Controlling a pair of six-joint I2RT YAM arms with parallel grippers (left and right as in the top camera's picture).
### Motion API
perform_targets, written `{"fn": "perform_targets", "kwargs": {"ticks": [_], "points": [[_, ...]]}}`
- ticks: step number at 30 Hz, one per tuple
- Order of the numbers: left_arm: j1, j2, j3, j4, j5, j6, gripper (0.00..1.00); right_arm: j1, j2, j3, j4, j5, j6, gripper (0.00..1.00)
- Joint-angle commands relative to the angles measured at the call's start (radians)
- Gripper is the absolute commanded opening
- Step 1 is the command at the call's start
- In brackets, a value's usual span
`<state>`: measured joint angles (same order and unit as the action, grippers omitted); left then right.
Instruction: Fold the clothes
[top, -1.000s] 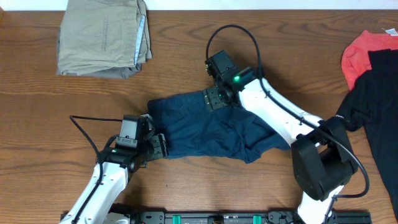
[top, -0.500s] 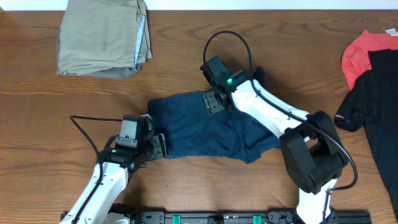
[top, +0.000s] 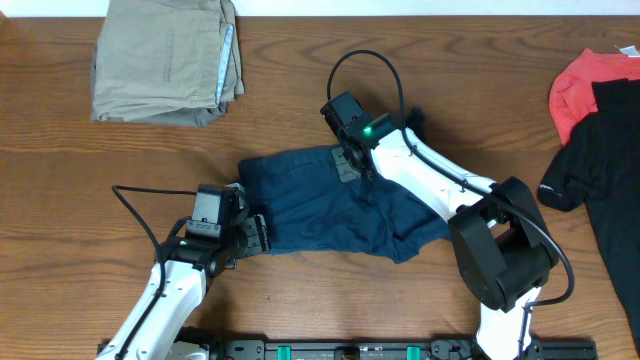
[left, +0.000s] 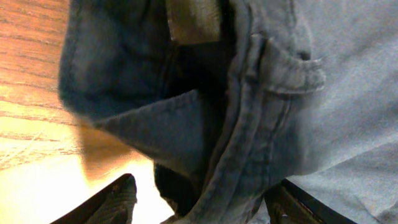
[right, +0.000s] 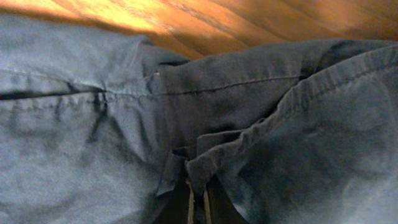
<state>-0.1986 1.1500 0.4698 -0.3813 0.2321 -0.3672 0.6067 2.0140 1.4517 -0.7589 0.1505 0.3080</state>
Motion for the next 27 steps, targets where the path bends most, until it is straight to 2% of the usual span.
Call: {"fn": "perform_targets", "kwargs": {"ticks": [1, 15, 26, 27], "points": [[-0.001, 0.006, -0.010, 0.001, -0.027, -0.002, 0.67, 0.006, 0.006, 0.066, -0.041, 0.071, 0.003, 0.01], [-0.001, 0.006, -0.010, 0.001, -0.036, -0.002, 0.67, -0.025, -0.005, 0.461, -0.483, 0.112, 0.029, 0.01], [-0.001, 0.006, -0.010, 0.002, -0.036, -0.002, 0.68, -0.032, -0.023, 0.506, -0.563, 0.135, 0.030, 0.01], [-0.001, 0.006, -0.010, 0.003, -0.036, -0.002, 0.73, -0.034, -0.023, 0.505, -0.561, 0.135, 0.032, 0.01]]}}
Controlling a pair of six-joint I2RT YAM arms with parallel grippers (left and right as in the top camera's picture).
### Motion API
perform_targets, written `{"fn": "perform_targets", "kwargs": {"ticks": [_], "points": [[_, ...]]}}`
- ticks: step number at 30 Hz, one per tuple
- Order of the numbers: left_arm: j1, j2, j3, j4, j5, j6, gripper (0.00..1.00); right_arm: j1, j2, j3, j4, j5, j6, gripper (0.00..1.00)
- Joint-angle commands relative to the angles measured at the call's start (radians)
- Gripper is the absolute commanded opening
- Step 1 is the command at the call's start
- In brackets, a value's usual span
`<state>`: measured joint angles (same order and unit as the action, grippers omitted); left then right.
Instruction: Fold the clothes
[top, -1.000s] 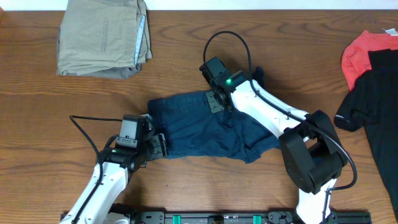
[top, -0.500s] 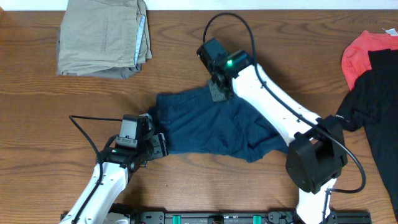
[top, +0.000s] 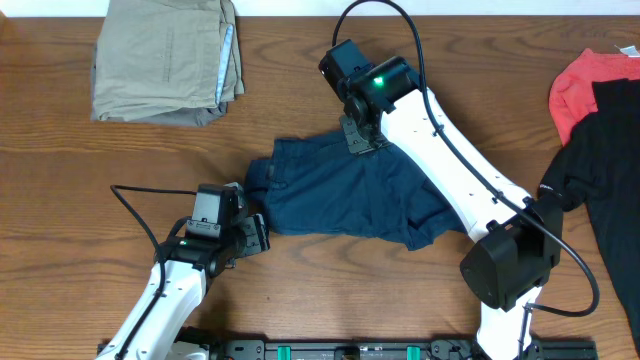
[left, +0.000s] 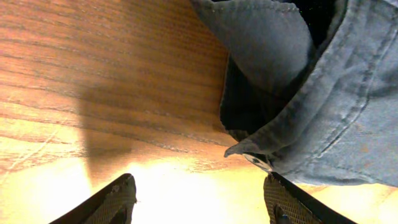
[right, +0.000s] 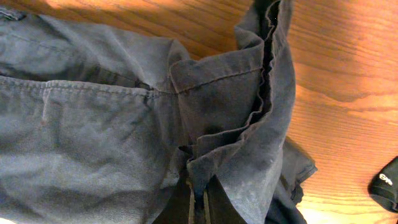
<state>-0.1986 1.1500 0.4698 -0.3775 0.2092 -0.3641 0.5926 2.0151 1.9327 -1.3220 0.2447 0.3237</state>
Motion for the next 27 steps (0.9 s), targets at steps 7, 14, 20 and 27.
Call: {"fn": "perform_targets", "kwargs": {"ticks": [7, 14, 20, 27], "points": [[-0.001, 0.006, -0.010, 0.008, -0.011, -0.009, 0.94, -0.019, -0.024, 0.023, 0.009, 0.035, 0.077, 0.01], [-0.001, 0.006, -0.010, 0.067, 0.126, -0.008, 0.98, -0.002, -0.074, 0.024, 0.042, 0.014, 0.117, 0.01], [-0.001, 0.006, -0.010, 0.088, 0.103, -0.008, 0.98, -0.003, -0.203, 0.024, 0.038, 0.010, 0.117, 0.01], [-0.001, 0.006, -0.010, 0.088, 0.050, -0.037, 0.98, -0.002, -0.320, 0.023, -0.126, -0.014, 0.146, 0.01]]}}
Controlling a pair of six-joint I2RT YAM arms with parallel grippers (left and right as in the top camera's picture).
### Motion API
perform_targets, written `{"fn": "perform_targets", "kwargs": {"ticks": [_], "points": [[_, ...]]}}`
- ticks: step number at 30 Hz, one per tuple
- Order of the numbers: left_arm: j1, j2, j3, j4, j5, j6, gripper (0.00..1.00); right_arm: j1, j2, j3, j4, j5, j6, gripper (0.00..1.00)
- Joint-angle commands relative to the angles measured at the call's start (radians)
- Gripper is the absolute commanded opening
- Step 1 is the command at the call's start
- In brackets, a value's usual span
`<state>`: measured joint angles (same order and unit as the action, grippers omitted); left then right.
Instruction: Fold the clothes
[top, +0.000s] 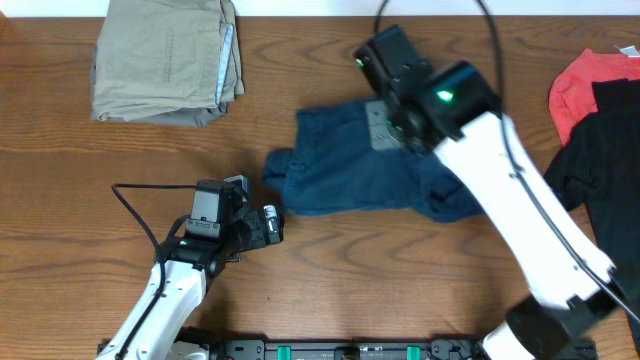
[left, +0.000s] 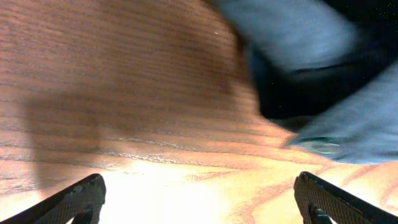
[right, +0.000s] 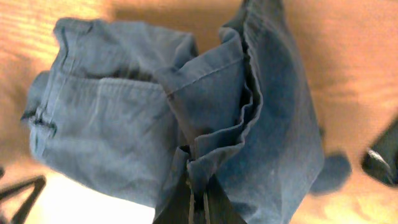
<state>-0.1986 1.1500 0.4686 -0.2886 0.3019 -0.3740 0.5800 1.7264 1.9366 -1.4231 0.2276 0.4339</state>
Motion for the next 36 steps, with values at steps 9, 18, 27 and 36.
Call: {"fn": "perform_targets", "kwargs": {"ticks": [9, 18, 27, 36], "points": [[-0.001, 0.006, -0.009, 0.003, -0.139, -0.103, 0.98, 0.103, -0.056, -0.023, -0.135, -0.079, 0.113, 0.01], [-0.001, 0.006, -0.009, 0.002, -0.139, -0.103, 0.98, 0.261, -0.058, -0.222, -0.161, -0.005, 0.294, 0.01], [-0.001, 0.006, -0.009, 0.003, -0.139, -0.103, 0.98, 0.234, -0.121, -0.238, -0.230, 0.120, 0.407, 0.55], [-0.001, 0.006, -0.009, 0.008, -0.139, -0.103, 0.98, 0.204, -0.146, -0.238, -0.230, 0.131, 0.343, 0.99]]}}
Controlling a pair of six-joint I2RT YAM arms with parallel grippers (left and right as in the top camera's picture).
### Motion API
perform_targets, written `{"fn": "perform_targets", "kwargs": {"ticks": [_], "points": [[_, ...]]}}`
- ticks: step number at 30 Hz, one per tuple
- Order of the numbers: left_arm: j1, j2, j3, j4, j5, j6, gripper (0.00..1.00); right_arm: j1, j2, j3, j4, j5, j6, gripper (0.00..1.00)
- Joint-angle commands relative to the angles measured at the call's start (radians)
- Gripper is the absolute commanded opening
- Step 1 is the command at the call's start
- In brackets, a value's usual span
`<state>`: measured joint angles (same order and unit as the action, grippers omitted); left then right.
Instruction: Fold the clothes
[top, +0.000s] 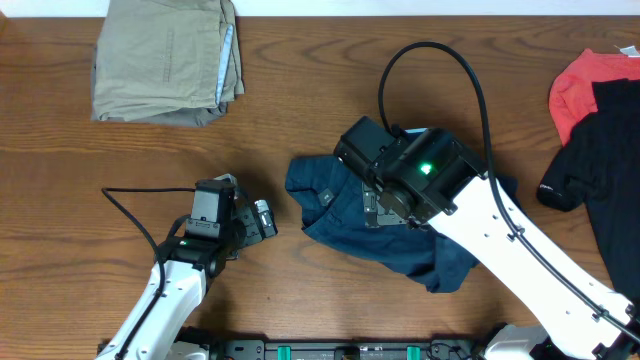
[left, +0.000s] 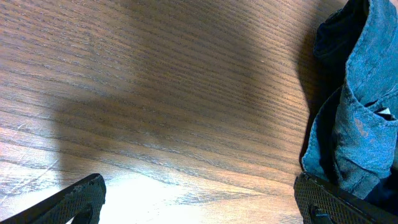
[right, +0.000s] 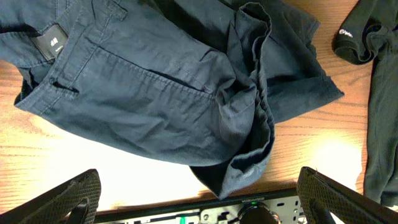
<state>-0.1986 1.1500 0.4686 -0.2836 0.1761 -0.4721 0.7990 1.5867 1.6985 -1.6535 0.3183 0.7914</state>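
A navy blue pair of shorts (top: 335, 215) lies crumpled on the wooden table (top: 100, 160) near the middle, with its waistband and label (right: 48, 45) at the left. My right gripper (top: 375, 208) hovers over the shorts, open, with nothing between its fingers (right: 71, 198). My left gripper (top: 262, 218) stands open just left of the garment. The shorts' edge (left: 357, 118) shows at the right of the left wrist view. Neither gripper touches the cloth.
A folded khaki garment (top: 165, 60) sits at the back left. A red garment (top: 590, 85) and a black one (top: 600, 170) lie at the right edge, and the black one (right: 379, 93) lies close to the shorts. The rail (top: 350, 350) runs along the front.
My right gripper was shut on a fold of the shorts, held up toward the back. Now it is open and the shorts lie crumpled nearer the front. The left gripper has hardly moved.
First the shorts lay spread between both grippers, the right shut on a fold and the left at the waist edge. Then the right gripper held them farther back, clear of the left jaws. Later they hung raised. Now they lie released mid-table.
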Motion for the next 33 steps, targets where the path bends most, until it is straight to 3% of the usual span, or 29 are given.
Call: {"fn": "perform_targets", "kwargs": {"ticks": [1, 4, 7, 15, 21, 25, 33], "points": [[-0.001, 0.006, -0.009, 0.006, -0.013, -0.005, 0.98, -0.023, -0.007, 0.000, 0.000, 0.053, -0.015, 0.99], [-0.001, 0.006, -0.008, 0.027, 0.012, -0.004, 0.98, -0.068, -0.007, 0.000, 0.014, 0.087, -0.015, 0.99], [-0.001, 0.006, -0.004, 0.056, 0.130, 0.032, 0.98, -0.139, -0.007, 0.000, 0.035, 0.097, -0.016, 0.99], [-0.003, 0.006, 0.109, 0.049, 0.401, 0.147, 1.00, -0.384, -0.007, 0.000, 0.158, -0.010, -0.174, 0.99], [-0.045, 0.006, 0.263, -0.025, 0.415, 0.340, 0.97, -0.525, -0.005, 0.000, 0.245, -0.167, -0.316, 0.99], [-0.089, 0.008, 0.305, 0.010, 0.415, 0.471, 0.97, -0.559, -0.005, 0.000, 0.266, -0.203, -0.344, 0.99], [-0.139, 0.179, 0.305, 0.223, 0.419, 0.470, 0.97, -0.557, -0.003, -0.001, 0.266, -0.203, -0.362, 0.99]]}}
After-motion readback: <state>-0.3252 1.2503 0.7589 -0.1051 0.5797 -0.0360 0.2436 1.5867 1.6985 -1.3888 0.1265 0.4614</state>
